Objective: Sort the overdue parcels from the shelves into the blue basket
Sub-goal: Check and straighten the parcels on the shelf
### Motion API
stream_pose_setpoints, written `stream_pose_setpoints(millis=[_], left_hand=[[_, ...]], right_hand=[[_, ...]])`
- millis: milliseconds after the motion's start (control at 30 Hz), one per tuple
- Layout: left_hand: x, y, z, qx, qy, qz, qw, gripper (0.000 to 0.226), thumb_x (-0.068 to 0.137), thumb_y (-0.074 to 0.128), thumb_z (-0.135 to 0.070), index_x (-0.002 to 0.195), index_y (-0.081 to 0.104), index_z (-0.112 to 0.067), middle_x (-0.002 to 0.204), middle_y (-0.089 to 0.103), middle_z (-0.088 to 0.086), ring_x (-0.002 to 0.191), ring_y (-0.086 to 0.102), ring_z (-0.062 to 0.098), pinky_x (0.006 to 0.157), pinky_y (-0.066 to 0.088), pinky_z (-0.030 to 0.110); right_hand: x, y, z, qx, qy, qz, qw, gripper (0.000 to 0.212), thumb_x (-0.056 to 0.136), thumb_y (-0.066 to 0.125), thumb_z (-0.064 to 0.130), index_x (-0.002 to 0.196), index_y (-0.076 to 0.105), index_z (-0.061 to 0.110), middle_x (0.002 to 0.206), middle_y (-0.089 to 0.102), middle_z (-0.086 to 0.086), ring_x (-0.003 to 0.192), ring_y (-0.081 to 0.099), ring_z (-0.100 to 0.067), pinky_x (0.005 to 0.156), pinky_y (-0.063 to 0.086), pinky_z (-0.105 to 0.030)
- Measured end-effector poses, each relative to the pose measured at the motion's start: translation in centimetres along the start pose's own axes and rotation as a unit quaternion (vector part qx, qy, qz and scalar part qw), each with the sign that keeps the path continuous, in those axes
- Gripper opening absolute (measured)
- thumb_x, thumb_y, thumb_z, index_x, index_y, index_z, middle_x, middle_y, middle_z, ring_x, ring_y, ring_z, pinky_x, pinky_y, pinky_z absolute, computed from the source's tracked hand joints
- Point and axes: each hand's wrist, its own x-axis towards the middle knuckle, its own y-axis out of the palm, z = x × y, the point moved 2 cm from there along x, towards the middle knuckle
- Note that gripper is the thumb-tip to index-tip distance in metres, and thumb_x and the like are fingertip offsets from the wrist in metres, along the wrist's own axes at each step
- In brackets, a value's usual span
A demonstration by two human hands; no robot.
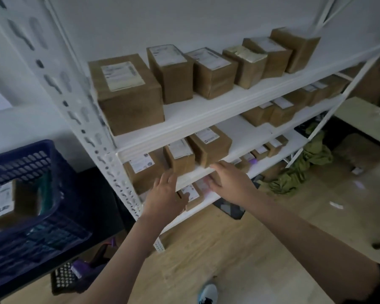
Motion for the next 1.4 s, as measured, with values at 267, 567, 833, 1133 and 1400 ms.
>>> stream_pose_setpoints(millis=[267, 567, 833, 1133, 1400], left_hand=[[10.5, 2.1, -8.8, 0.011, 0.023, 0.008, 1.0, 0.071, 0.096, 0.058, -0.051, 0.154, 0.03, -0.021, 0.16, 0.03, 0.0, 0.147, 0.031, 0.026, 0.116, 0.037, 0.044], [20.2, 7.2, -19.5, 0.015, -0.014, 0.002, 1.0, 0.068, 0.096, 0.056, -0.051, 0.153, 0.03, -0.024, 0.158, 0.033, -0.001, 0.146, 0.034, 0.026, 0.114, 0.039, 0.044], [26.9, 12.8, -30.2, -0.033, -0.109, 0.006, 0.994, 0.073, 0.097, 0.057, -0.05, 0.157, 0.027, -0.02, 0.164, 0.024, 0.0, 0.15, 0.027, 0.025, 0.119, 0.033, 0.042], [34.4, 14.7, -33.9, -0.042, -0.177, 0.004, 0.983, 0.078, 0.095, 0.062, -0.045, 0.158, 0.025, -0.016, 0.163, 0.027, 0.003, 0.146, 0.032, 0.025, 0.115, 0.035, 0.039], [42.9, 17.7, -30.4, -0.102, -0.227, 0.013, 0.969, 0.09, 0.085, 0.075, -0.043, 0.156, 0.025, -0.019, 0.156, 0.039, 0.012, 0.137, 0.043, 0.032, 0.109, 0.044, 0.048]], right_hand=[[4.8, -4.7, -10.7, -0.001, 0.017, -0.008, 1.0, 0.049, 0.1, 0.053, 0.038, 0.144, 0.048, 0.017, 0.136, 0.054, 0.0, 0.122, 0.054, -0.021, 0.09, 0.052, -0.041], [9.3, -8.8, -25.7, 0.003, -0.015, 0.003, 1.0, 0.054, 0.1, 0.055, 0.036, 0.15, 0.044, 0.016, 0.145, 0.051, -0.001, 0.126, 0.052, -0.02, 0.097, 0.05, -0.038], [14.6, -13.4, -39.9, -0.03, -0.064, 0.044, 0.997, 0.054, 0.1, 0.058, 0.033, 0.148, 0.045, 0.012, 0.145, 0.051, -0.006, 0.126, 0.054, -0.026, 0.096, 0.047, -0.035], [24.6, -14.1, -47.3, -0.059, -0.068, 0.062, 0.994, 0.071, 0.091, 0.068, 0.035, 0.149, 0.038, 0.006, 0.148, 0.044, -0.013, 0.138, 0.037, -0.033, 0.11, 0.038, -0.041], [32.0, -11.8, -48.6, 0.003, -0.094, 0.069, 0.993, 0.051, 0.086, 0.076, 0.033, 0.13, 0.057, 0.016, 0.124, 0.064, -0.007, 0.118, 0.059, -0.031, 0.096, 0.049, -0.037]])
